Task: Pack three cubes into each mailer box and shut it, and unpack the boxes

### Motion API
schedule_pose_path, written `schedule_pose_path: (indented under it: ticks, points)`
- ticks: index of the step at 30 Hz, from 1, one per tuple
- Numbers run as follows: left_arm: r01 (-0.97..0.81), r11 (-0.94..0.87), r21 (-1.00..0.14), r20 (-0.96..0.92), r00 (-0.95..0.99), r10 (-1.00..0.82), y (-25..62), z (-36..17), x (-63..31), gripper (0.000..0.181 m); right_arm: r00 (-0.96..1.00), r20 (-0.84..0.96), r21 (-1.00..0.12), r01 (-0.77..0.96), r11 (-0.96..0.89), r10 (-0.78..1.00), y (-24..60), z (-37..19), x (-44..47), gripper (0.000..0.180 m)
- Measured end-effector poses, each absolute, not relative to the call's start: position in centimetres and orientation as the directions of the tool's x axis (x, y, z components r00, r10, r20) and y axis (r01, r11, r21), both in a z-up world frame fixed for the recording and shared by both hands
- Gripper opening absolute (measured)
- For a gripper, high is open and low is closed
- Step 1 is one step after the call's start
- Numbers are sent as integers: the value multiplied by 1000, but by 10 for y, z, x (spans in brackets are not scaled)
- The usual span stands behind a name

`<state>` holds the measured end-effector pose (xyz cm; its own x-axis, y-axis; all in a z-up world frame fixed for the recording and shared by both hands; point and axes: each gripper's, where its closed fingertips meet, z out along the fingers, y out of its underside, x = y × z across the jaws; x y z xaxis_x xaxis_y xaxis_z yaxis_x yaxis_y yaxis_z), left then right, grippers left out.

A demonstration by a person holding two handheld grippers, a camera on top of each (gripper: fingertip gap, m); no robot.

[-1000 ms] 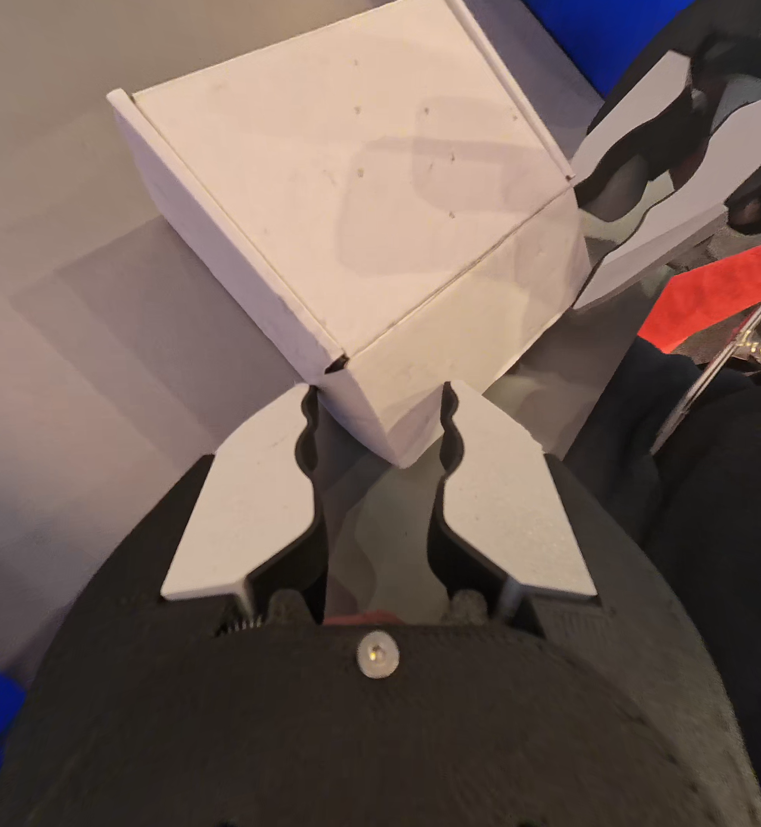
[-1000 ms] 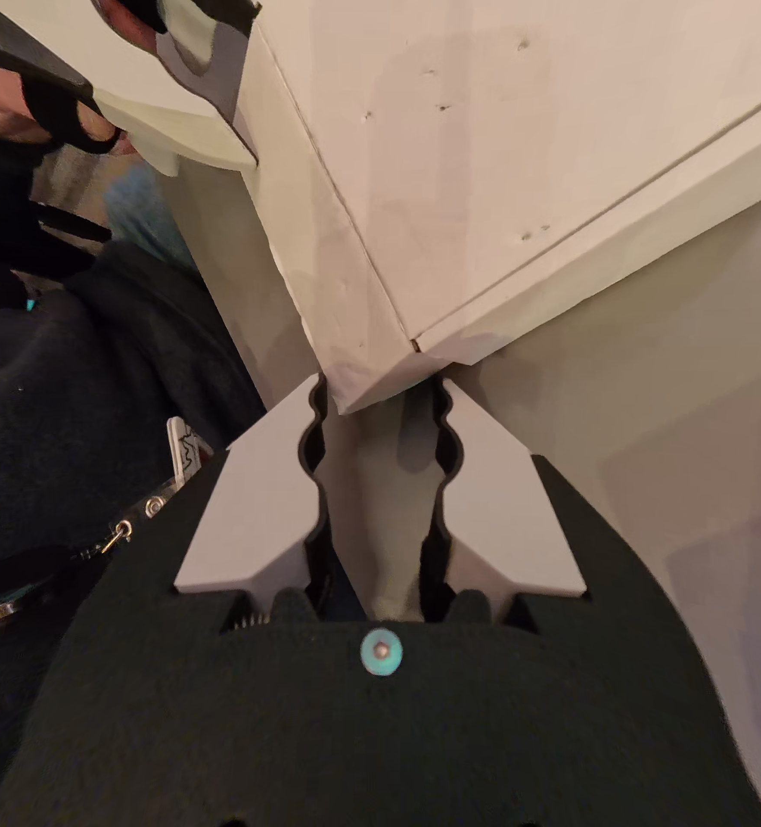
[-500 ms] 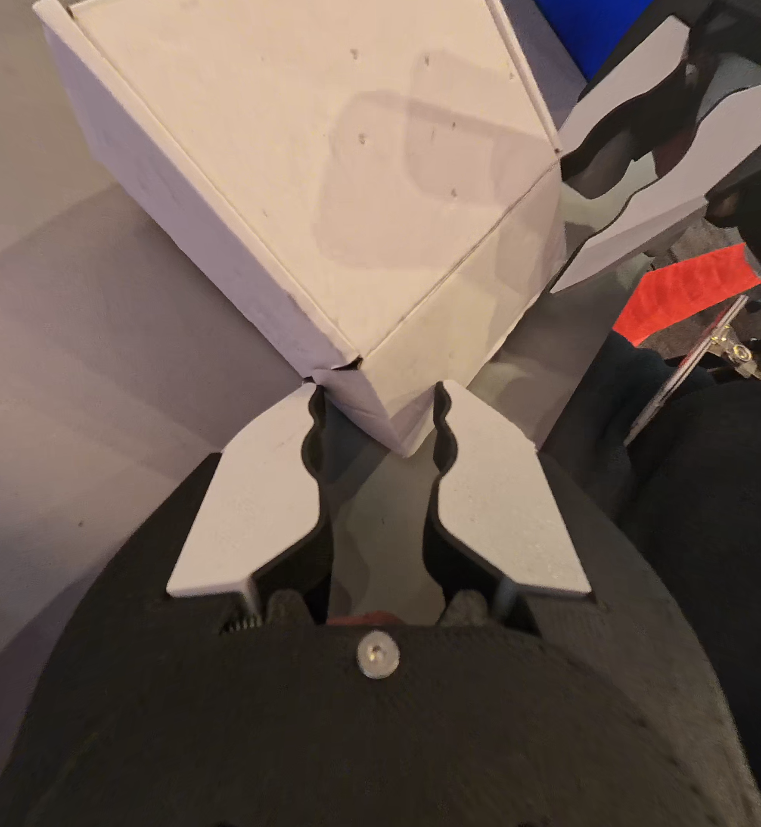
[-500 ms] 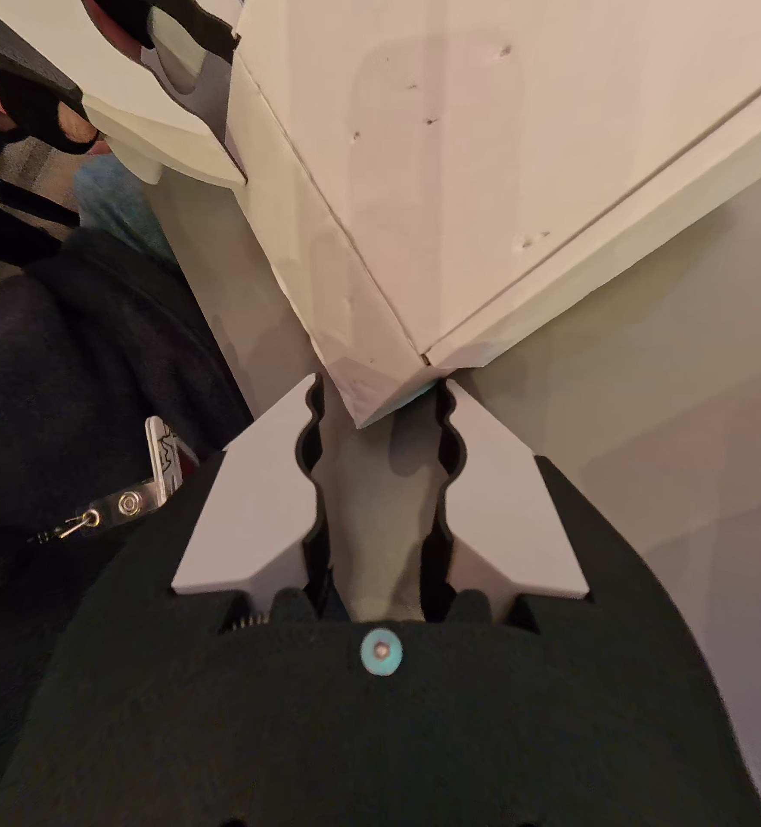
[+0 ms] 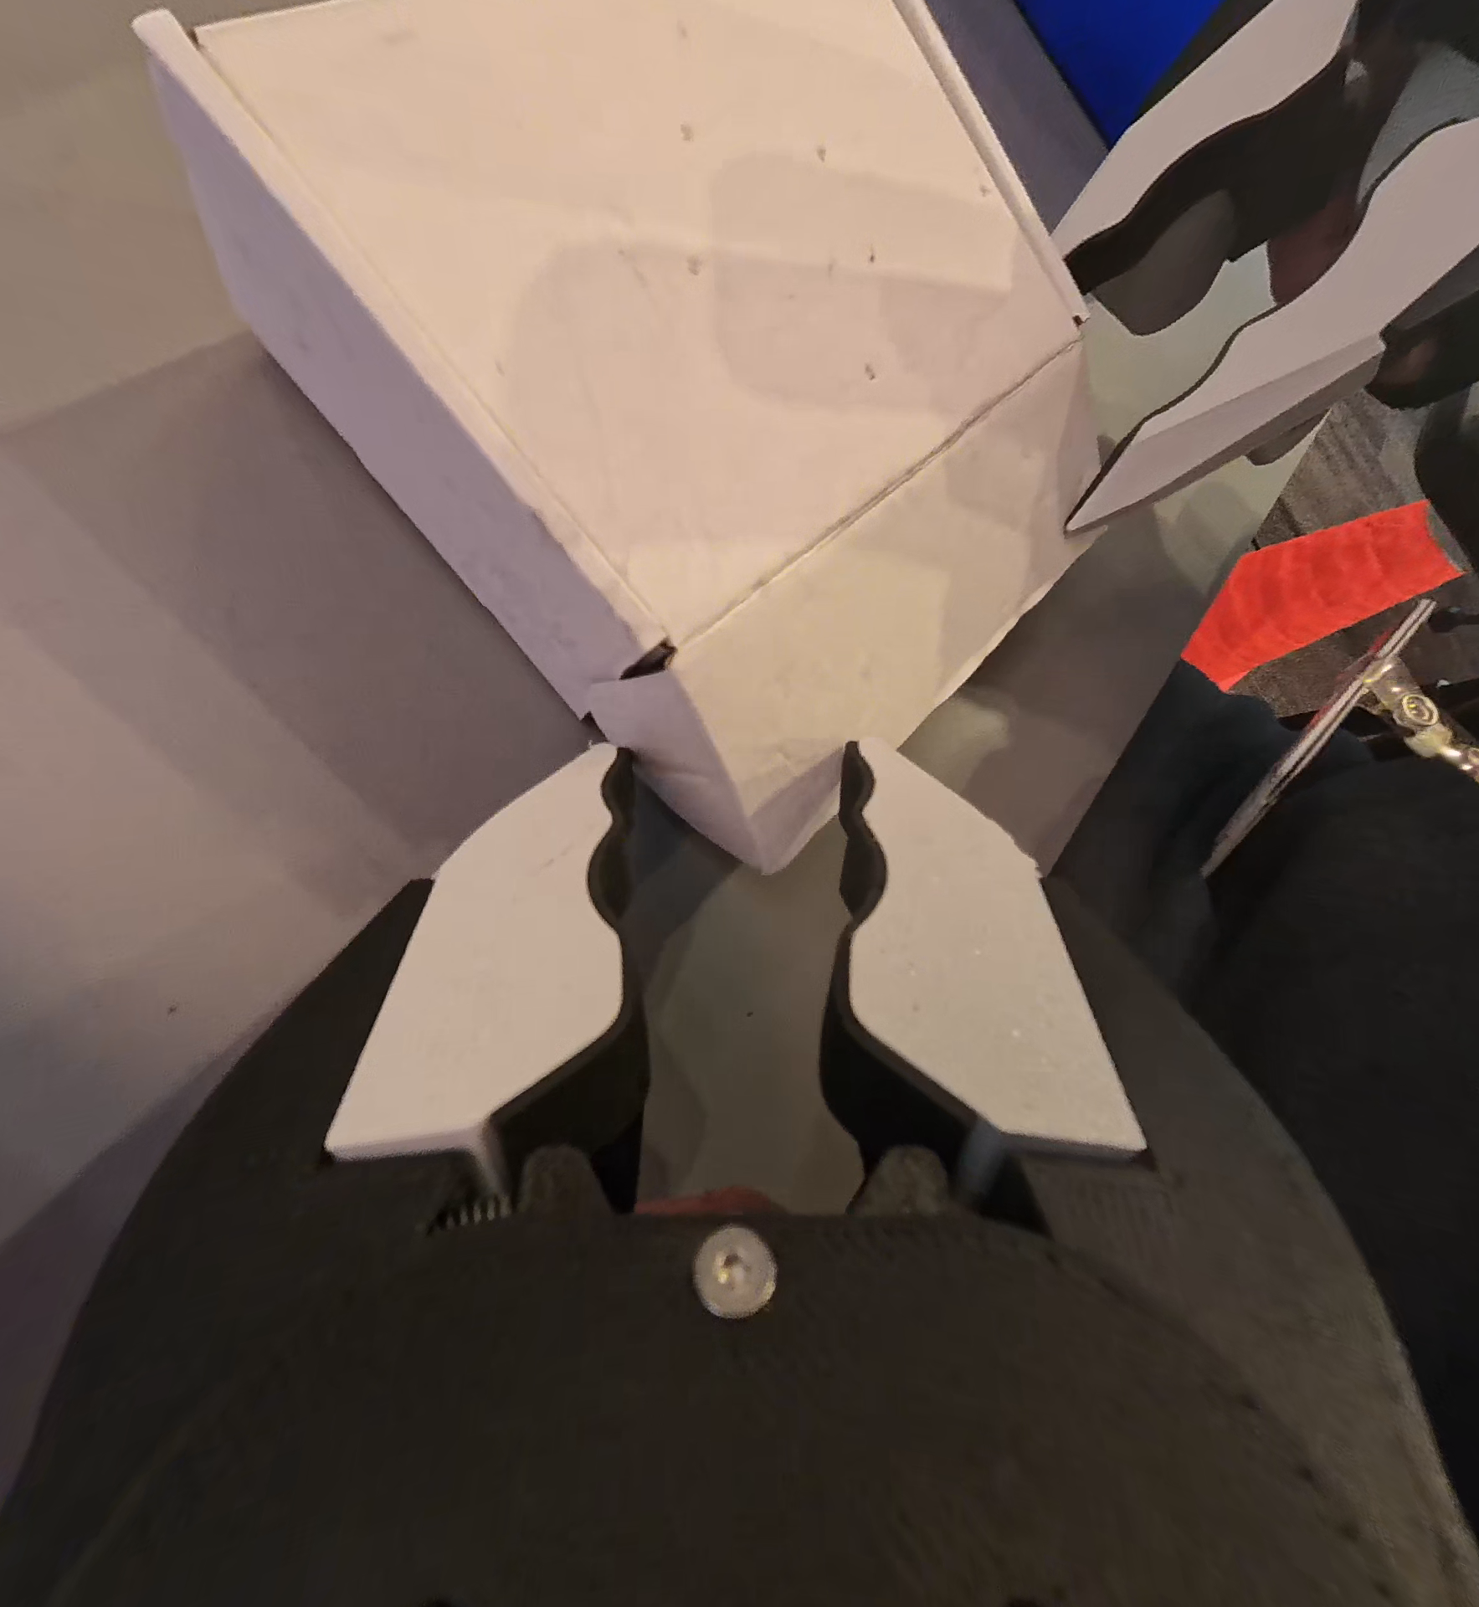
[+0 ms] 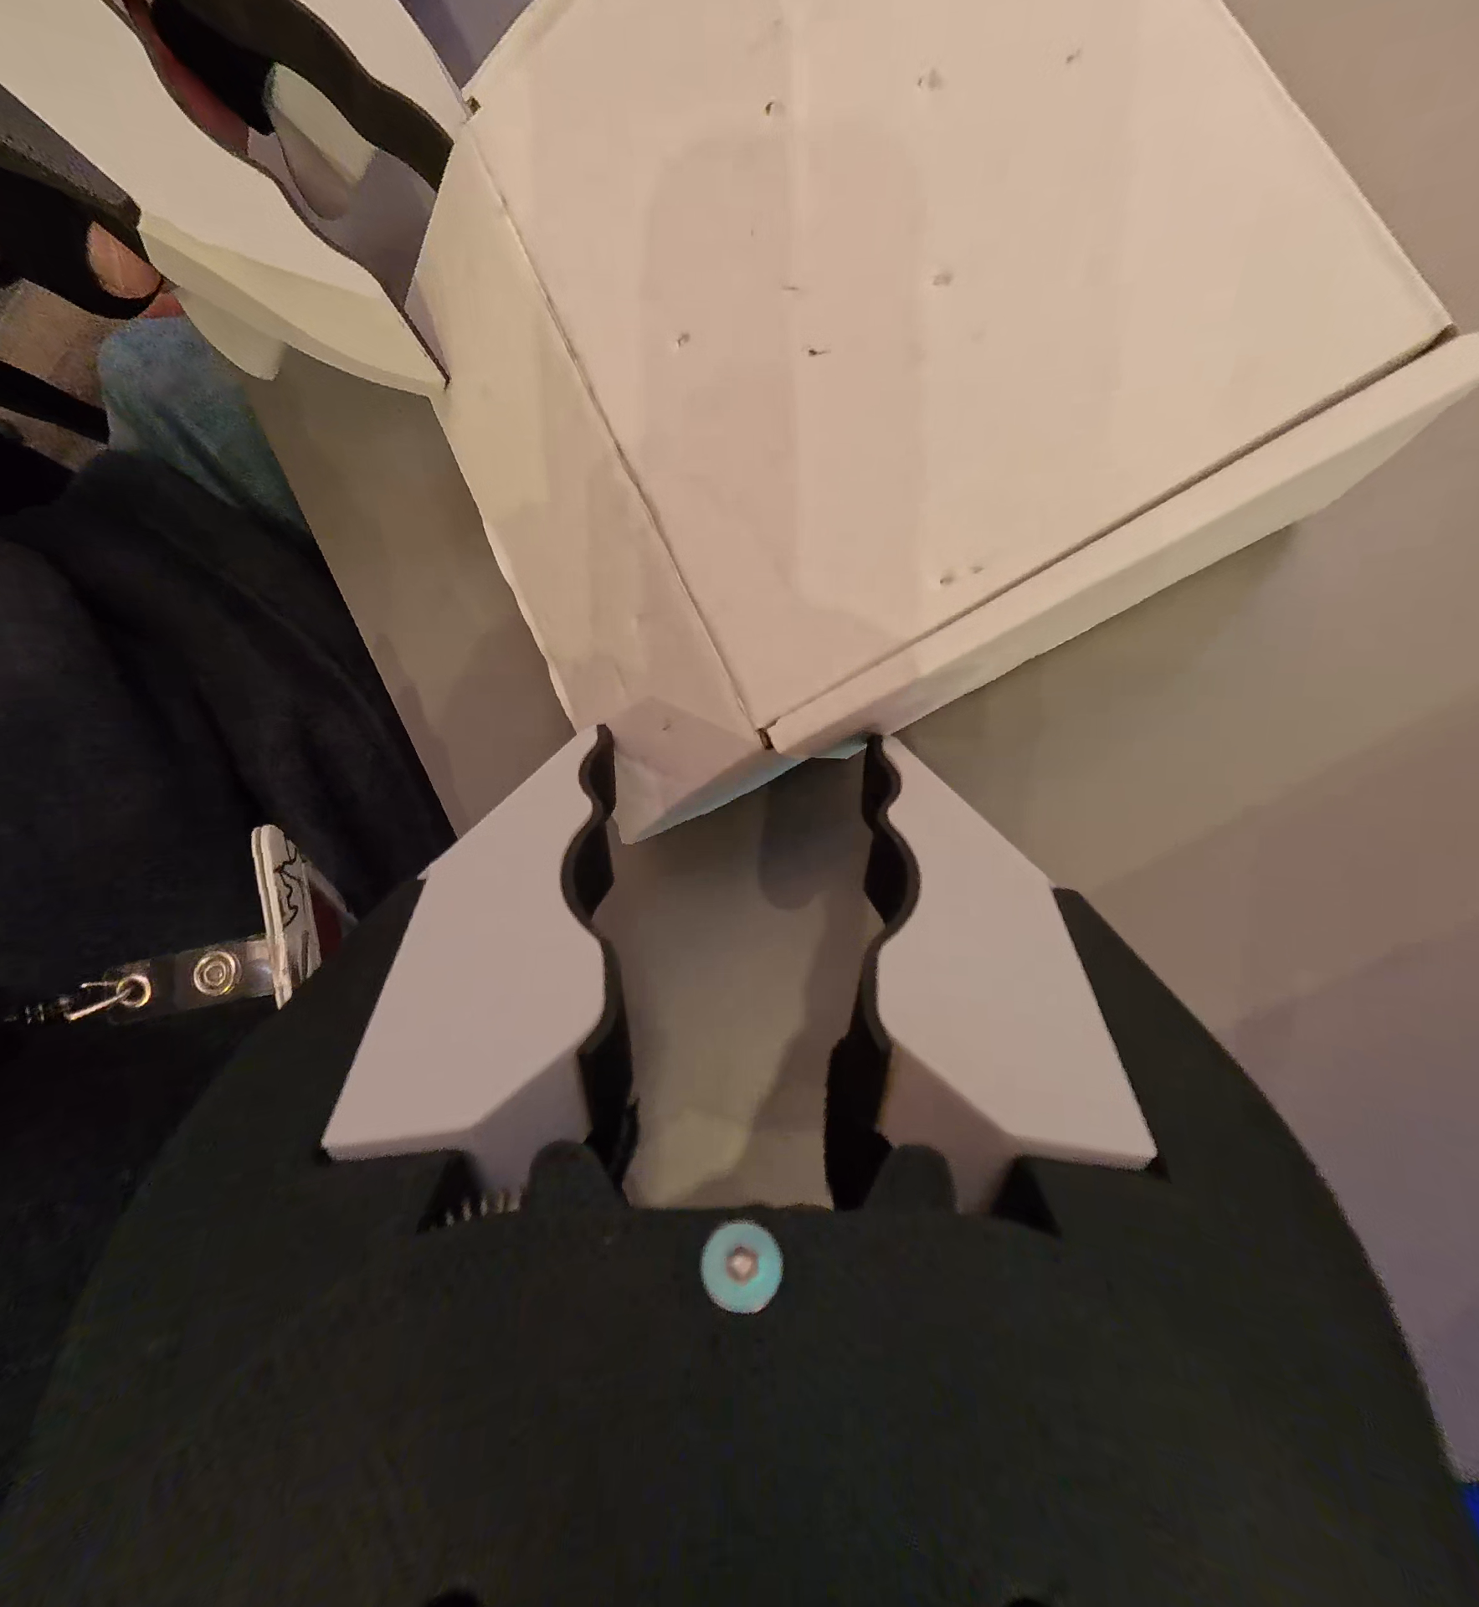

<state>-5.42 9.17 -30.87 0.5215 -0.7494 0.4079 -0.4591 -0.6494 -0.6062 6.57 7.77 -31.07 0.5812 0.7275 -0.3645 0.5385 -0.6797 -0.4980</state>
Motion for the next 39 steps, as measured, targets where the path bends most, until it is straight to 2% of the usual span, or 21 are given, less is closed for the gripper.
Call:
schedule_pose_path:
  ticks: [6, 10, 13, 18, 32, 39]
  points:
    - [-455, -684, -570, 459, 513, -725, 90, -308, -53, 41, 587, -356, -487, 547, -680, 727, 79, -312, 66, 56]
    - [-407, -766, -497, 574, 508, -642, 87, -306, -51, 37, 588, -339, -476, 566, -673, 734, 80, -314, 66, 56]
    - [-384, -784, -487, 603, 502, -620, 89, -305, -51, 36, 586, -341, -465, 574, -674, 735, 80, -314, 66, 55]
    - [-412, -737, -535, 534, 511, -674, 91, -307, -51, 39, 582, -354, -469, 566, -678, 732, 82, -314, 68, 55]
    - [-280, -862, -422, 739, 445, -506, 85, -303, -45, 32, 592, -337, -448, 584, -677, 733, 86, -315, 71, 55]
    - [-299, -813, -500, 666, 466, -582, 83, -305, -45, 34, 591, -342, -449, 581, -679, 731, 86, -316, 71, 55]
